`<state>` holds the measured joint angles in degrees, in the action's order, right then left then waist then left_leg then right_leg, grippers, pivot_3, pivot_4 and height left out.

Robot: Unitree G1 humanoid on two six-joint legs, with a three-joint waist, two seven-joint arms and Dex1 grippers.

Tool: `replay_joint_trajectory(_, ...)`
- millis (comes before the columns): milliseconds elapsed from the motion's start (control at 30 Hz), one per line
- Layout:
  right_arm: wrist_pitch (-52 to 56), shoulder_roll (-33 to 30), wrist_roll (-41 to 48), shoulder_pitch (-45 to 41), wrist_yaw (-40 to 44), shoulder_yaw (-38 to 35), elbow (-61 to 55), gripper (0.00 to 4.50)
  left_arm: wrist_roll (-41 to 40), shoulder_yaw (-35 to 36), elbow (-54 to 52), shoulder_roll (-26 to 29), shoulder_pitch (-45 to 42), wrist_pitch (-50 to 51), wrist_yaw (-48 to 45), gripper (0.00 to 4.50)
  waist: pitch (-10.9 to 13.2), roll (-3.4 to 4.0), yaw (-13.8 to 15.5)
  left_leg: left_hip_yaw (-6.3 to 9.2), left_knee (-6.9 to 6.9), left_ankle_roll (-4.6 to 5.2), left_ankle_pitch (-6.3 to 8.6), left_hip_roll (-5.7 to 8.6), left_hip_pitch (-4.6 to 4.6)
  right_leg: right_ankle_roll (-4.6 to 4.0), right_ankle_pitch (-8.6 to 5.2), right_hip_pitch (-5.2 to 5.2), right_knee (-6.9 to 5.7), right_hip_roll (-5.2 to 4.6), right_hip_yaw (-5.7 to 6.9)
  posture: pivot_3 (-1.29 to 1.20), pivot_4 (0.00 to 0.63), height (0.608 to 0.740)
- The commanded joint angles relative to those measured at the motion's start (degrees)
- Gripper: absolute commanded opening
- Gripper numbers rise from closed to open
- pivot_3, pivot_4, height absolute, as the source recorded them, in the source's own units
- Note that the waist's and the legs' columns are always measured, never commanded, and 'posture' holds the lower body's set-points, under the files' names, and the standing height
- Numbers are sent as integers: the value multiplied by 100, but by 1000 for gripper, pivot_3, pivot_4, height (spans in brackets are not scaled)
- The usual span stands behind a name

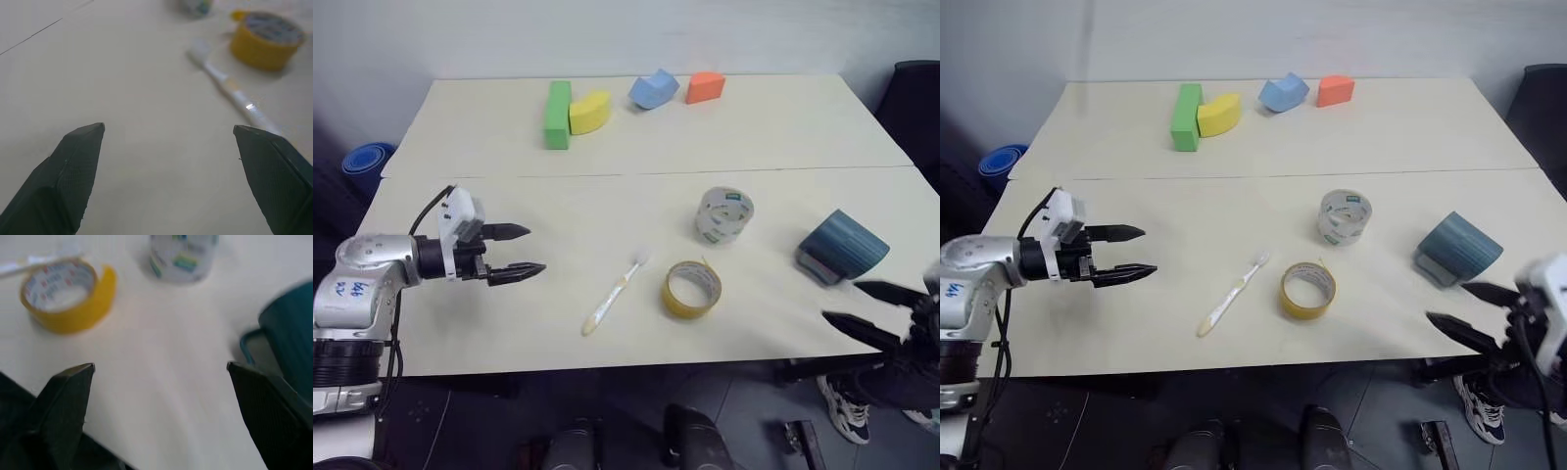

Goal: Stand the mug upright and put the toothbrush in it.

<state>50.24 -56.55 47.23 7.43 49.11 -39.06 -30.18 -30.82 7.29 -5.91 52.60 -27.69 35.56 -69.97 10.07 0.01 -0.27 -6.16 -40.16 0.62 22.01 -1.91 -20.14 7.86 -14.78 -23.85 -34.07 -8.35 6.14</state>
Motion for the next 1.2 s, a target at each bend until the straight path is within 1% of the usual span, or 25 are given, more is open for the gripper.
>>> replay_joint_trajectory(33, 1015, -28, 756, -1046, -1118, 782, -387, 4500, -928, -71, -1031, 374, -377, 782, -550, 4465, 1, -3, 10, 6, -1, -4, 2, -3, -1, 0, 0, 0, -3, 2, 1, 0, 150, 740)
replay_joint_trajectory(100, 1508, 132, 1000, -1718, -1698, 1266, -367, 4500, -1158, -200, -1281, 471, -595, 1005, -686, 4465, 1, -3, 15, 12, 1, -6, 3, 0, -1, 0, 0, 0, -3, 2, 2, 0, 150, 740)
replay_joint_trajectory(167, 1674, 350, 1031, -2212, -2044, 1755, -415, 4500, -1145, -363, -1424, 546, -715, 962, -837, 4465, 3, 0, 49, 15, 1, -7, 3, 5, -11, 0, 0, -2, -1, 3, 9, 0, 150, 740)
replay_joint_trajectory(233, 1925, 594, 873, -2625, -2400, 2403, -425, 4500, -1029, -560, -1474, 581, -810, 794, -1016, 4465, 3, 0, 55, 17, 0, -7, 3, 7, -14, 0, 0, -1, -1, 4, 14, 0, 150, 740)
replay_joint_trajectory(300, 2197, 833, 712, -2861, -2737, 2858, -300, 4500, -894, -714, -1387, 509, -927, 621, -1066, 4465, 3, 0, 57, 14, -3, -6, 2, 7, -19, 0, 0, -1, 8, 4, 16, 0, 150, 740)
replay_joint_trajectory(400, 2416, 1011, 500, -3013, -3006, 3176, -124, 4500, -728, -840, -1263, 429, -1018, 402, -1052, 4465, 3, 0, 58, 12, -5, -4, 1, 9, -23, 0, 0, -1, 13, 4, 16, 0, 150, 740)
replay_joint_trajectory(467, 2363, 1078, 216, -3081, -3083, 3457, 67, 4500, -703, -859, -1223, 341, -1085, 335, -1005, 4465, 3, 0, 54, 12, -6, -2, 0, 9, -27, 0, 0, -2, 17, 4, 16, 0, 150, 740)
replay_joint_trajectory(567, 2287, 1132, -70, -3113, -3071, 3735, 261, 3928, -686, -873, -1199, 269, -1156, 296, -986, 4500, 3, 0, 32, 9, -6, -2, 0, 9, -26, 0, 0, -2, 17, 4, 17, 0, 150, 740)
replay_joint_trajectory(667, 2113, 1165, -425, -3103, -3023, 3966, 429, 2917, -673, -875, -1165, 227, -1206, 280, -971, 4500, 3, 0, 22, 10, -5, -2, 0, 8, -26, 1, 0, -2, 16, 5, 18, 0, 150, 740)
replay_joint_trajectory(733, 1998, 1185, -594, -3092, -2973, 4058, 503, 2149, -643, -878, -1121, 202, -1232, 237, -959, 4500, 3, 0, 27, 10, -6, -2, 0, 8, -26, 1, 0, -3, 17, 5, 18, 0, 150, 740)
replay_joint_trajectory(767, 1966, 1201, -643, -3091, -2947, 4073, 527, 1890, -630, -881, -1098, 192, -1244, 214, -951, 4500, 3, 0, 30, 10, -6, -2, 0, 8, -26, 1, 0, -2, 17, 5, 18, 0, 150, 740)
replay_joint_trajectory(800, 1957, 1237, -670, -3091, -2944, 4059, 546, 1387, -618, -883, -1073, 185, -1255, 186, -948, 4500, 3, 0, 30, 10, -6, -2, 0, 8, -26, 1, 0, -2, 17, 4, 18, 0, 150, 740)
replay_joint_trajectory(833, 1953, 1265, -703, -3096, -2934, 4046, 555, 1178, -607, -885, -1047, 176, -1267, 159, -950, 4500, 3, 0, 27, 10, -6, -2, 0, 8, -26, 1, 0, -2, 17, 4, 18, 0, 150, 740)
replay_joint_trajectory(900, 1984, 1329, -716, -3104, -2928, 3956, 520, 452, -585, -893, -994, 152, -1294, 121, -958, 4500, 3, 0, 23, 10, -6, -2, 0, 8, -26, 1, 0, -2, 16, 5, 18, 0, 150, 740)
replay_joint_trajectory(933, 2046, 1356, -681, -3114, -2934, 3858, 465, 203, -566, -904, -952, 129, -1315, 102, -957, 4500, 3, 0, 23, 10, -6, -2, 0, 8, -26, 1, 0, -2, 16, 5, 19, 0, 150, 740)
replay_joint_trajectory(967, 2157, 1397, -598, -3128, -2947, 3708, 399, 51, -539, -919, -901, 106, -1332, 76, -957, 4500, 3, 0, 23, 10, -6, -2, 0, 8, -26, 1, 0, -2, 16, 5, 19, 0, 150, 740)
replay_joint_trajectory(1000, 2271, 1441, -501, -3142, -2969, 3522, 312, 51, -513, -929, -842, 84, -1345, 46, -962, 4500, 3, 0, 23, 10, -6, -1, 0, 8, -26, 1, 0, -3, 16, 5, 19, 0, 150, 740)
replay_joint_trajectory(1100, 2863, 1524, 110, -3179, -2994, 2468, -24, 51, -422, -963, -655, 10, -1372, -33, -985, 4500, 3, 0, 43, 12, -6, -1, 0, 8, -28, 1, 0, -3, 15, 5, 20, 0, 150, 740)
replay_joint_trajectory(1133, 3098, 1479, 407, -3206, -2954, 1957, -128, 51, -393, -981, -604, -12, -1379, -64, -1001, 4500, 3, 0, 52, 13, -6, -1, 0, 8, -29, 1, 0, -3, 16, 5, 21, 0, 150, 740)
replay_joint_trajectory(1200, 3684, 1275, 961, -3307, -2856, 711, -178, 51, -343, -1032, -522, -64, -1390, -135, -1036, 4500, 3, 0, 78, 14, -6, -1, 0, 8, -31, 1, 0, -3, 17, 5, 22, 0, 150, 740)
